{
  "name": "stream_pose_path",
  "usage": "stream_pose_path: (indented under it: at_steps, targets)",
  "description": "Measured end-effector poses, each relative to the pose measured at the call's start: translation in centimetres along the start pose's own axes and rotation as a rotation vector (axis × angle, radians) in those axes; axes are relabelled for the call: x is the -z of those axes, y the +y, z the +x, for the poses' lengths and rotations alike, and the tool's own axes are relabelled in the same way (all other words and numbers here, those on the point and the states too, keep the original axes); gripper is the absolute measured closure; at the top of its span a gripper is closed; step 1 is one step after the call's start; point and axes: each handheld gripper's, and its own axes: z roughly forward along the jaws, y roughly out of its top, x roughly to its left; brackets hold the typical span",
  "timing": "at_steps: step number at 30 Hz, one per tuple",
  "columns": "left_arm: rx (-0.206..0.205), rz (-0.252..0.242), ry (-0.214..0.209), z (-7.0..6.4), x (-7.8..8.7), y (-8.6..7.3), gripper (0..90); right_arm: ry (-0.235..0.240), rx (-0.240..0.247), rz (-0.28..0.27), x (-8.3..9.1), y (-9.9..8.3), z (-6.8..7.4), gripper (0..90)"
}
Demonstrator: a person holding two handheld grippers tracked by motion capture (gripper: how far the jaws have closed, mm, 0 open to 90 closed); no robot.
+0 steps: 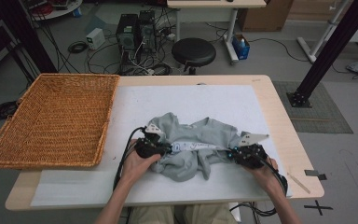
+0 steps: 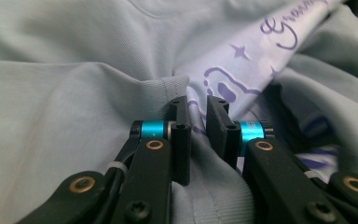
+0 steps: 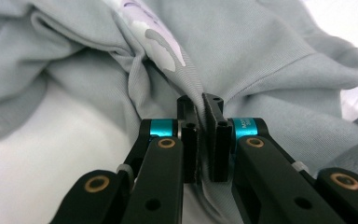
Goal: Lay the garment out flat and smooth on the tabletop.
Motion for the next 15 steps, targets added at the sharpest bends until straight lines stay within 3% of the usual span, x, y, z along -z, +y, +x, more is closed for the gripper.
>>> stream_pose_path:
  at_steps: [2, 3, 5, 6, 8, 10, 12, 14, 15]
  targets:
    - [-0.001, -0.006, -0.013, -0.3, 0.5, 0.1, 74.9, 0.000, 0.009, -0.004, 0.5, -0.6, 0.6, 82.0]
    - [-0.001, -0.023, -0.011, -0.2, 0.8, 0.5, 64.2, -0.010, 0.006, -0.006, 0.7, -0.1, 0.4, 65.2]
    - [0.006, -0.085, 0.016, 0.4, 1.8, 1.8, 60.6, 0.001, -0.011, -0.020, 0.8, 0.4, 0.0, 61.3]
    - [0.013, -0.122, 0.044, 0.9, 2.3, 2.6, 57.6, -0.004, -0.031, -0.046, 1.1, 1.0, -0.4, 55.4]
    - [0.026, -0.160, 0.128, 2.4, 2.9, 4.2, 51.3, -0.025, -0.071, -0.105, 1.4, 2.3, -1.6, 51.8]
    - [0.050, -0.140, 0.221, 4.6, 2.6, 5.2, 48.6, -0.076, -0.102, -0.160, 1.3, 3.3, -3.1, 51.4]
    - [0.089, -0.093, 0.288, 6.8, 1.6, 5.5, 48.6, -0.120, -0.144, -0.150, 0.6, 3.9, -4.7, 51.7]
    - [0.125, -0.064, 0.315, 8.5, 0.5, 5.2, 48.5, -0.150, -0.165, -0.107, -0.5, 4.1, -6.3, 52.7]
    - [0.125, -0.064, 0.315, 8.5, 0.5, 5.2, 48.5, -0.150, -0.165, -0.107, -0.5, 4.1, -6.3, 52.7]
